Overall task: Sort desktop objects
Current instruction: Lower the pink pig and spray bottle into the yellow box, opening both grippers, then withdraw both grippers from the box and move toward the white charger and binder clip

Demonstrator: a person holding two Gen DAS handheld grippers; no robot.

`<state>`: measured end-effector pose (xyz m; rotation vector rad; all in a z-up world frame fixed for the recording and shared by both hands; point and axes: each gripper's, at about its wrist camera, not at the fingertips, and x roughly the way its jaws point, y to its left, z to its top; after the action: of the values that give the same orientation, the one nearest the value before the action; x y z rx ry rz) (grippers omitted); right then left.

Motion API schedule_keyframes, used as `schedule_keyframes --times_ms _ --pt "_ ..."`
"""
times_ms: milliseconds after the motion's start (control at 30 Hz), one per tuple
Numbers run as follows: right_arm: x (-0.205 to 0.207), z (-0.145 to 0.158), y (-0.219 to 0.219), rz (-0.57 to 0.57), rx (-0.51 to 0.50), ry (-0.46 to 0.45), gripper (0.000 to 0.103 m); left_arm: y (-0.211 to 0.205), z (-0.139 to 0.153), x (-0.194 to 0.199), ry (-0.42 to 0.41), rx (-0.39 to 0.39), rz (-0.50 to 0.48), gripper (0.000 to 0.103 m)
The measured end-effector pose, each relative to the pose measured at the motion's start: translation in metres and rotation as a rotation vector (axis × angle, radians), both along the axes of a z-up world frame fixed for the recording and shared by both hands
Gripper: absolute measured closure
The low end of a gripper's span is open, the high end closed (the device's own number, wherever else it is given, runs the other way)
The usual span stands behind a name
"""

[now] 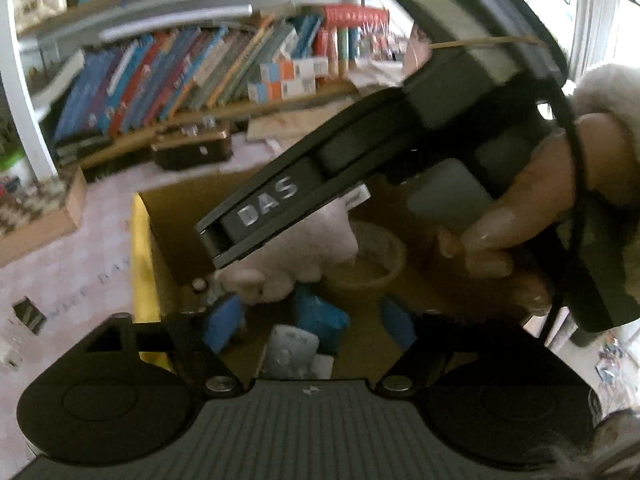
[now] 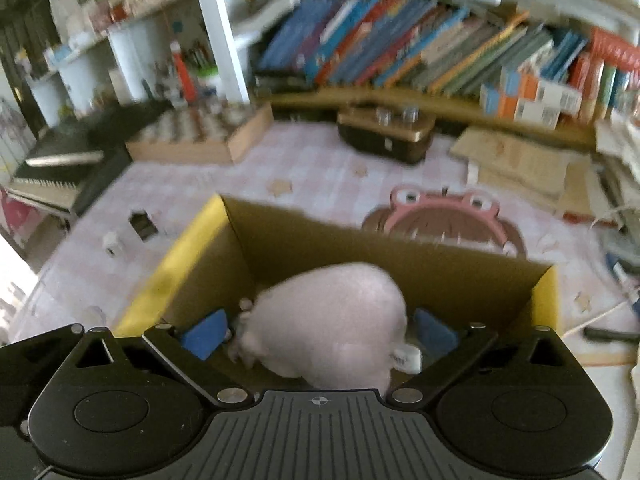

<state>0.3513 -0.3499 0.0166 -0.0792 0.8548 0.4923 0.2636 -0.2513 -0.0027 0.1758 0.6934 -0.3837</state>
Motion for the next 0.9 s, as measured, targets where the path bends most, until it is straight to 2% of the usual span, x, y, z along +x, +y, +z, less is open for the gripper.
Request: schedule_keyframes --times_ms 200,367,733,900 --pt "-0.022 0.032 -0.015 -0.05 0.065 -0.122 0.002 0.009 0.025 -0.016 -0.085 -0.034 0.034 0.018" --pt "-0.042 0.046 -0.033 -0.125 0.097 -0.2 0.002 0.026 0.045 -0.035 -0.15 -0.068 0.092 0.013" --pt "-0.1 0.051 -0.064 -0.263 0.121 -0.297 0.002 0.072 0.067 -0.079 -0.228 -0.135 0.242 0.005" --pt "-0.129 0.053 -0.06 -0.298 0.103 -0.352 0.002 0.083 0.065 -0.098 -0.23 -0.151 0.248 0.003"
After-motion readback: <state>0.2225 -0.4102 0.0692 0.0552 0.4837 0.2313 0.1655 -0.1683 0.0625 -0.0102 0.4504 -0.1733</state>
